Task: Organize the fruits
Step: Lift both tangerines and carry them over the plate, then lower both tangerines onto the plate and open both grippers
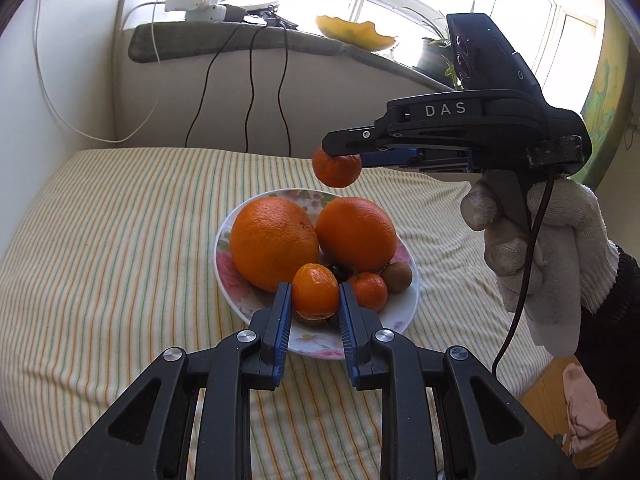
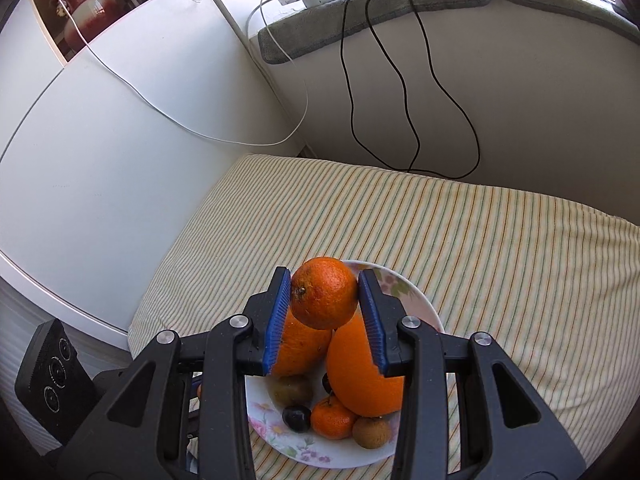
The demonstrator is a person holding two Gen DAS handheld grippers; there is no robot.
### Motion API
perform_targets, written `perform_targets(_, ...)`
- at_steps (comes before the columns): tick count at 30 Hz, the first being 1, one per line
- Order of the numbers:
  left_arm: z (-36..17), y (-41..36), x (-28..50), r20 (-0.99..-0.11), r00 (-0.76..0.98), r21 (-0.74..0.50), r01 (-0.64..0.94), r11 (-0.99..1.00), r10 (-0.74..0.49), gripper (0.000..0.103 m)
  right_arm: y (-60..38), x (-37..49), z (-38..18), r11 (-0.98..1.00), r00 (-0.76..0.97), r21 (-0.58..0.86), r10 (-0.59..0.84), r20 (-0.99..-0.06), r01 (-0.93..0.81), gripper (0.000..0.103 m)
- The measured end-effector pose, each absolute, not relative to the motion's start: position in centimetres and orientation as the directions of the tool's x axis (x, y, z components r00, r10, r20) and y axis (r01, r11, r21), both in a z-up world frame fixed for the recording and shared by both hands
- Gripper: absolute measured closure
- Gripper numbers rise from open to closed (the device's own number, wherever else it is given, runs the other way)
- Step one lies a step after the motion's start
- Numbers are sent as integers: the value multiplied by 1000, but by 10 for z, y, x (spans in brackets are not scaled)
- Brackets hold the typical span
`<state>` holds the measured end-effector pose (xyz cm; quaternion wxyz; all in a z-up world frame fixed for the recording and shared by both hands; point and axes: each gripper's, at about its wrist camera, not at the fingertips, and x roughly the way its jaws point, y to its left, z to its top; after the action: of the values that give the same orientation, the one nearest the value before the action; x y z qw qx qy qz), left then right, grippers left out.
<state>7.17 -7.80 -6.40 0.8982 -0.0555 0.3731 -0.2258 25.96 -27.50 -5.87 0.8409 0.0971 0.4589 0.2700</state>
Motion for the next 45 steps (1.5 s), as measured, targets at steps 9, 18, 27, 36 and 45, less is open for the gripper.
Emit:
perform_targets(9,-67,-102,76,-658,598,-260,390,883,-458,82,-274,272,-71,848,423,396,521,-741,-352,66)
perform_targets(18,-69,-110,82,-670,590,-252,391,885,-451,82,-269,278,-77,847,408,401,523,-748,-349,66)
perform_targets(27,-69,-111,84,-672,588,-250,393,885,-451,82,-270,280,-79,842,402,403,528,-748,-358,66)
perform_targets(36,-69,-111,85,-669,592,-251,389,886,-450,81,-269,278,-78,845,404,393,523,-751,-364,65)
perform_targets(45,-68,-110,83,-668,597,-247,387,889,-445,81,-270,275,-77,850,411,385,515,-752,-359,64)
